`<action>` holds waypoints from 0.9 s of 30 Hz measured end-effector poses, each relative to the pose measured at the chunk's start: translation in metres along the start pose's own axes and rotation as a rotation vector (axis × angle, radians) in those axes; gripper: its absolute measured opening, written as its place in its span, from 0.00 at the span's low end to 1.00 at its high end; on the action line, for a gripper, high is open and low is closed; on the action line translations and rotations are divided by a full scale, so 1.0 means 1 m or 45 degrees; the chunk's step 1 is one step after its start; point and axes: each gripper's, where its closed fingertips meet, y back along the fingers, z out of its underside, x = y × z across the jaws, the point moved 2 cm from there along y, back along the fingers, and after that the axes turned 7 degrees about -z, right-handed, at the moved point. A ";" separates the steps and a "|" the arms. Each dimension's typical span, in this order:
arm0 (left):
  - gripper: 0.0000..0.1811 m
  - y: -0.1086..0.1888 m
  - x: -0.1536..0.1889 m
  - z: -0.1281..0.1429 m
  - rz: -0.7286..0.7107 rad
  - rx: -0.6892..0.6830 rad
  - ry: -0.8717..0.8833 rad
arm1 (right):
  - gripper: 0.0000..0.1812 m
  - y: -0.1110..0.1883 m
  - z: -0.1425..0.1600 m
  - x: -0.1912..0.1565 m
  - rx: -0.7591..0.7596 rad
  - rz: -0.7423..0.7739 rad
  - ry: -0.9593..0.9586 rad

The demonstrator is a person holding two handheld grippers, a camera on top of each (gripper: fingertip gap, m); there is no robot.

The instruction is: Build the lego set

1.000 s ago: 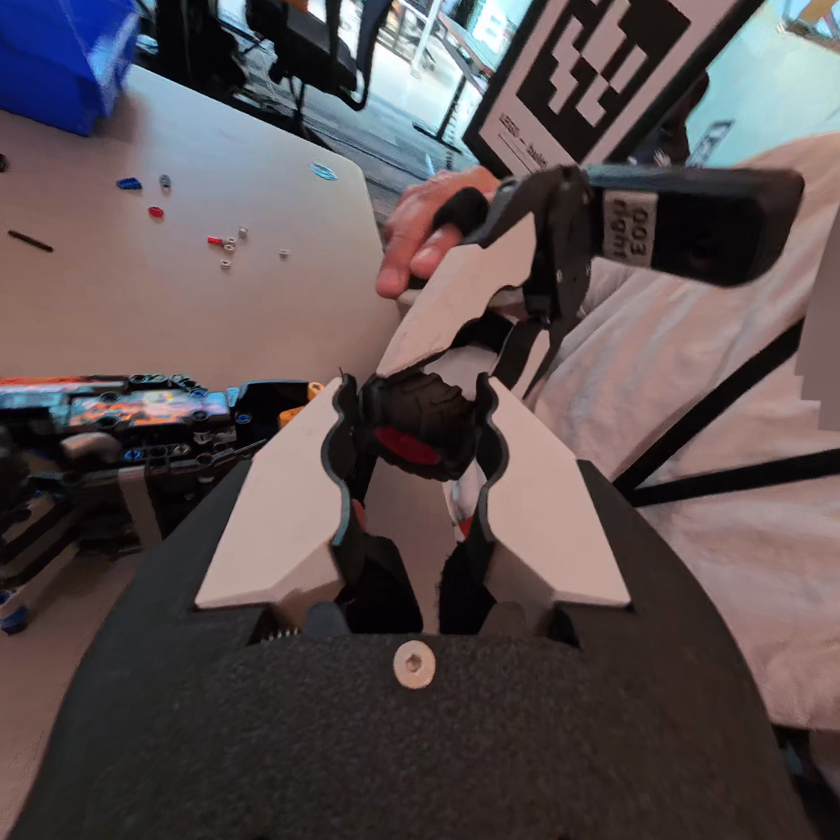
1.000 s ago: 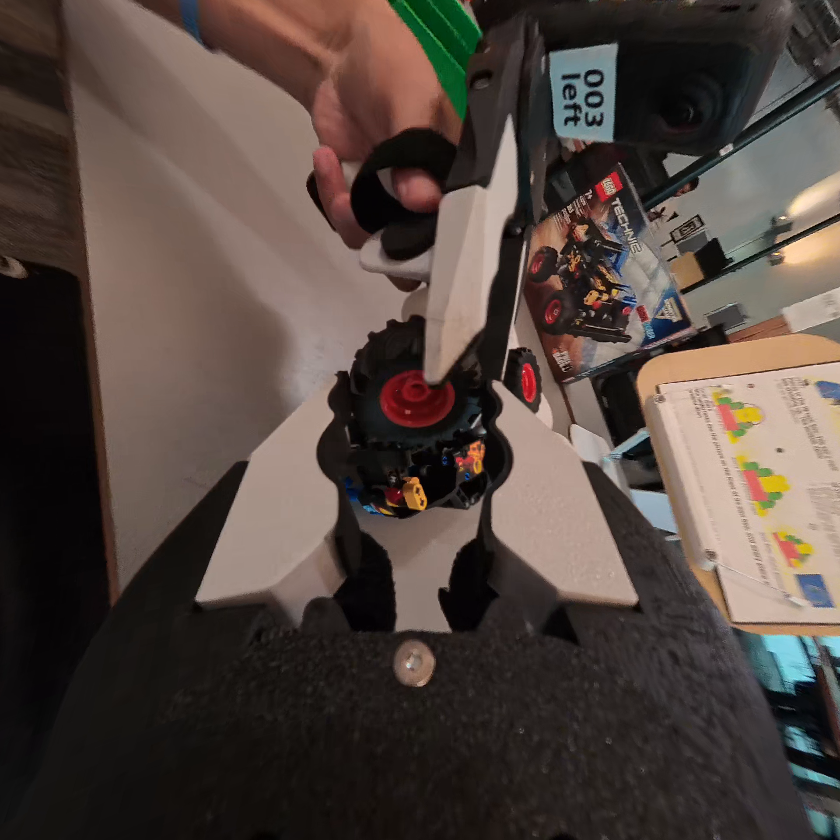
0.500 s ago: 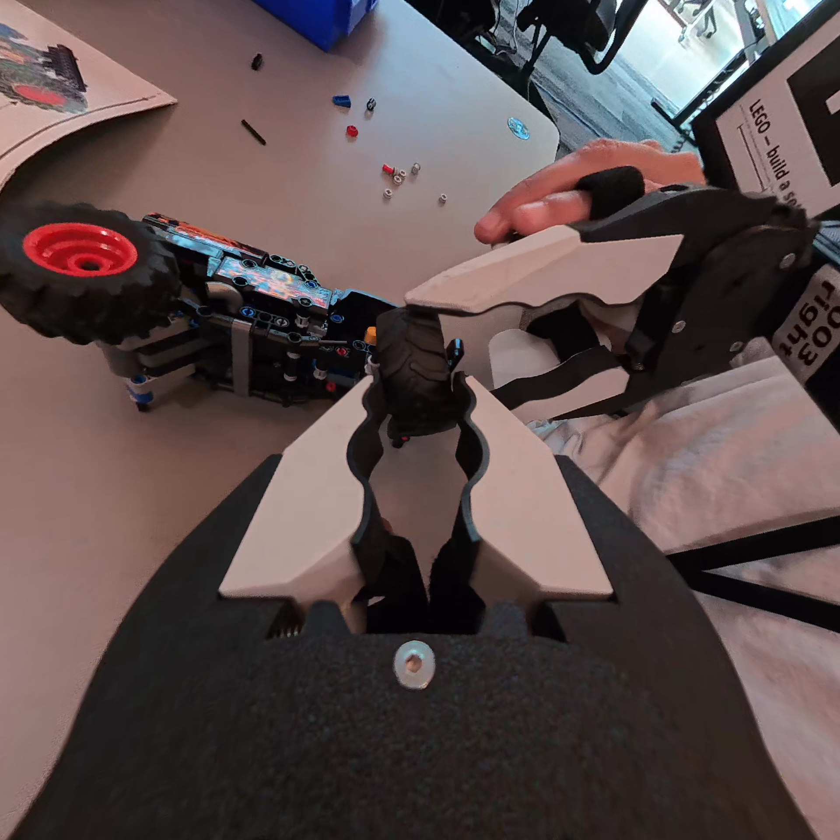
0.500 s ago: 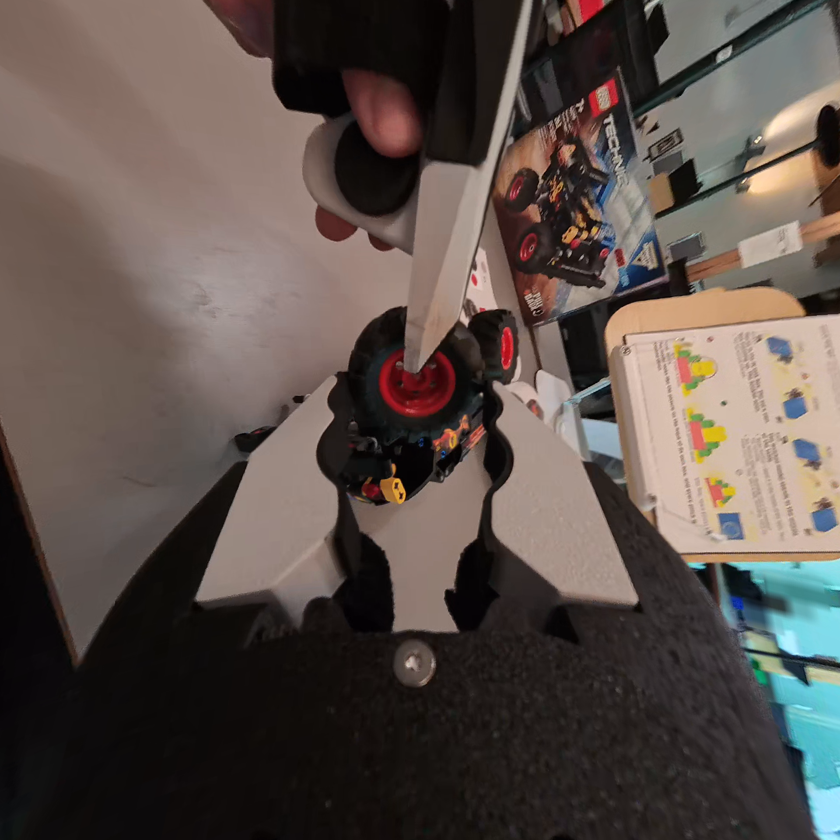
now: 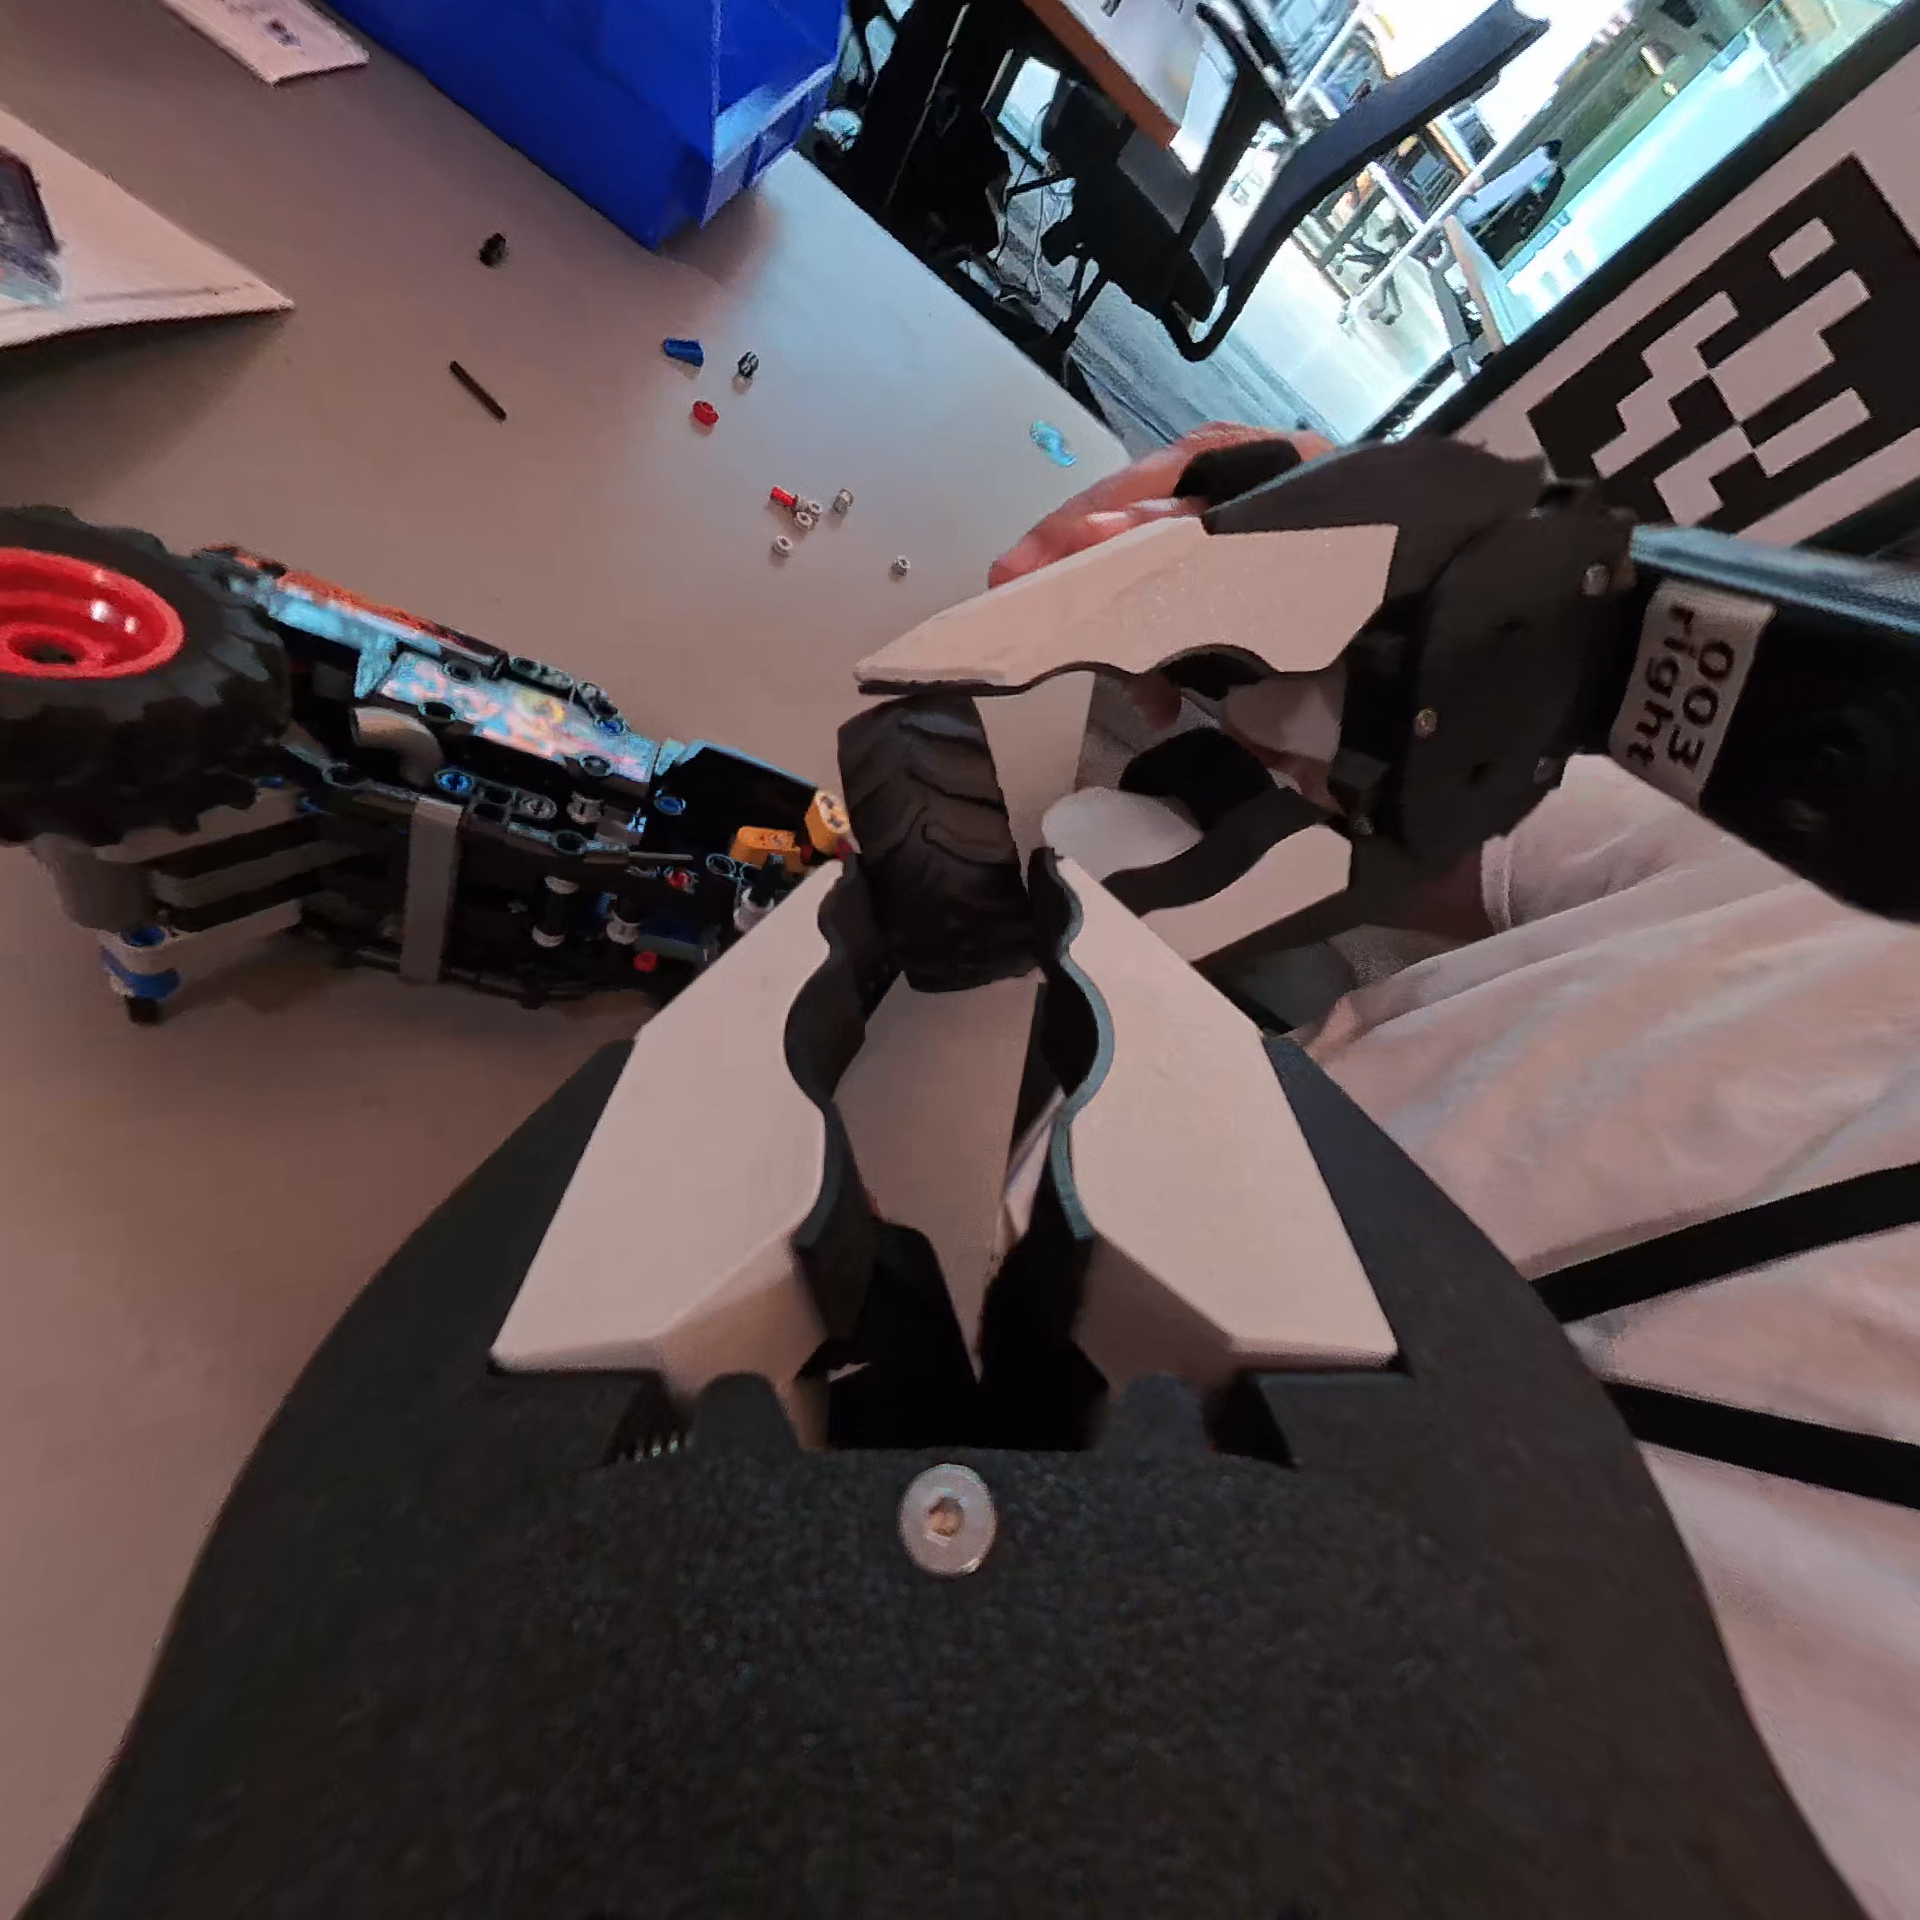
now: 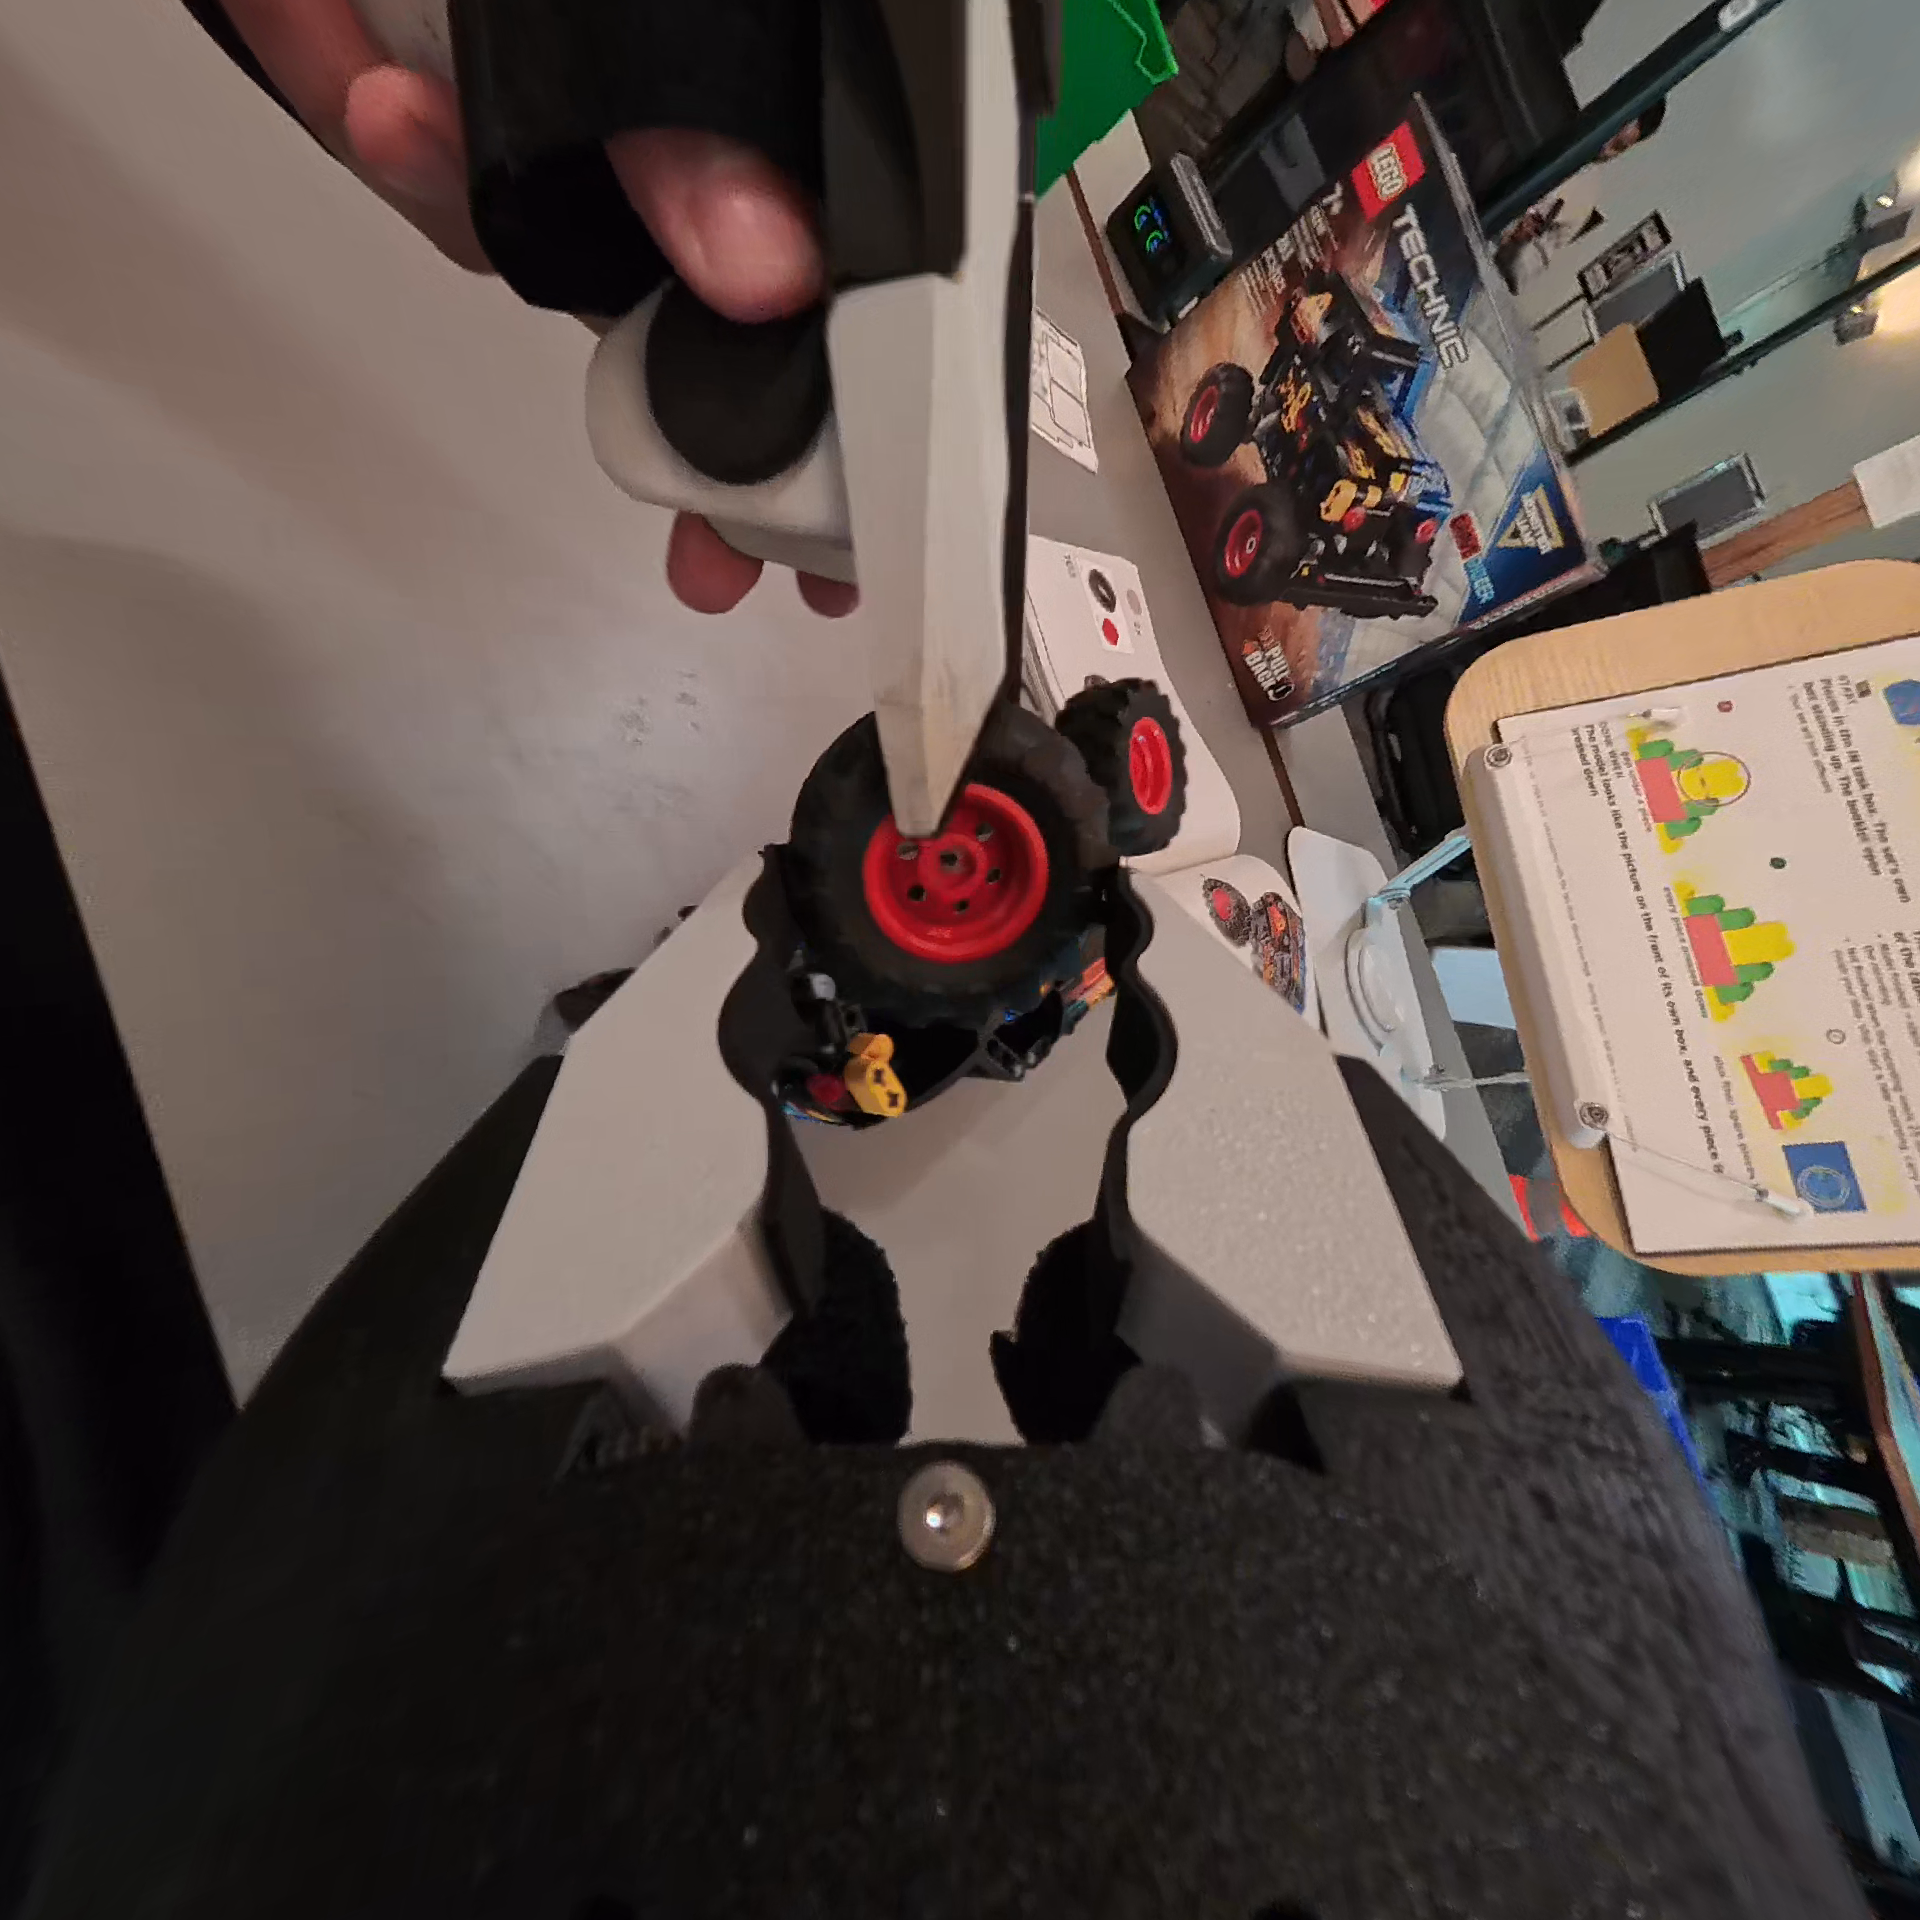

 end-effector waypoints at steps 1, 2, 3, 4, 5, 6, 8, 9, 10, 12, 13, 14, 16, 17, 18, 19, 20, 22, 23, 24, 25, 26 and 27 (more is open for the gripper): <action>0.16 0.003 -0.001 -0.007 -0.003 0.053 -0.045 | 0.33 0.003 0.001 0.006 0.007 -0.029 -0.024; 0.20 0.009 -0.008 -0.014 -0.055 0.123 -0.114 | 0.33 0.006 0.006 0.015 -0.001 -0.063 -0.048; 0.26 0.016 -0.022 -0.019 -0.154 0.186 -0.215 | 0.33 0.008 0.011 0.023 0.004 -0.121 -0.077; 0.22 0.020 -0.035 -0.017 -0.237 0.217 -0.334 | 0.33 0.009 0.016 0.028 0.028 -0.217 -0.130; 0.17 0.019 -0.044 -0.007 -0.260 0.196 -0.436 | 0.33 0.009 0.019 0.032 0.050 -0.320 -0.215; 0.18 0.010 -0.049 0.007 -0.256 0.137 -0.505 | 0.33 0.009 0.020 0.035 0.084 -0.420 -0.294; 0.21 -0.014 -0.053 0.034 -0.247 0.047 -0.623 | 0.32 0.007 0.018 0.035 0.159 -0.626 -0.421; 0.22 -0.024 -0.052 0.041 -0.236 0.046 -0.673 | 0.32 0.005 0.017 0.034 0.179 -0.714 -0.486; 0.21 -0.031 -0.052 0.041 -0.243 0.079 -0.703 | 0.35 0.002 0.017 0.032 0.190 -0.798 -0.551; 0.18 -0.037 -0.049 0.036 -0.221 0.173 -0.725 | 0.32 -0.002 0.015 0.030 0.223 -0.925 -0.687; 0.15 -0.037 -0.048 0.032 -0.205 0.217 -0.724 | 0.33 -0.003 0.015 0.030 0.240 -0.972 -0.740; 0.14 -0.038 -0.048 0.030 -0.193 0.246 -0.717 | 0.32 -0.005 0.018 0.030 0.239 -0.990 -0.780; 0.13 -0.040 -0.047 0.029 -0.159 0.287 -0.706 | 0.32 -0.009 0.024 0.029 0.216 -1.028 -0.843; 0.12 -0.041 -0.045 0.029 -0.144 0.302 -0.703 | 0.32 -0.011 0.026 0.028 0.217 -1.045 -0.877; 0.09 -0.041 -0.045 0.029 -0.145 0.319 -0.707 | 0.32 -0.012 0.026 0.028 0.230 -1.066 -0.903; 0.05 -0.040 -0.044 0.028 -0.152 0.338 -0.722 | 0.33 -0.011 0.023 0.028 0.255 -1.096 -0.932; 0.03 -0.039 -0.043 0.026 -0.153 0.366 -0.740 | 0.33 -0.011 0.022 0.028 0.266 -1.121 -0.963; 0.03 -0.039 -0.043 0.025 -0.154 0.380 -0.743 | 0.33 -0.014 0.023 0.025 0.246 -1.122 -0.964; 0.03 -0.039 -0.043 0.025 -0.142 0.375 -0.734 | 0.33 -0.016 0.024 0.022 0.220 -1.116 -0.947; 0.03 -0.040 -0.043 0.025 -0.126 0.370 -0.722 | 0.33 -0.018 0.025 0.018 0.195 -1.115 -0.935; 0.03 -0.040 -0.043 0.025 -0.110 0.363 -0.708 | 0.33 -0.020 0.025 0.014 0.176 -1.117 -0.929; 0.03 -0.041 -0.043 0.025 -0.103 0.360 -0.701 | 0.33 -0.022 0.025 0.009 0.152 -1.126 -0.914; 0.03 -0.041 -0.043 0.025 -0.109 0.361 -0.706 | 0.32 -0.023 0.025 0.006 0.128 -1.122 -0.895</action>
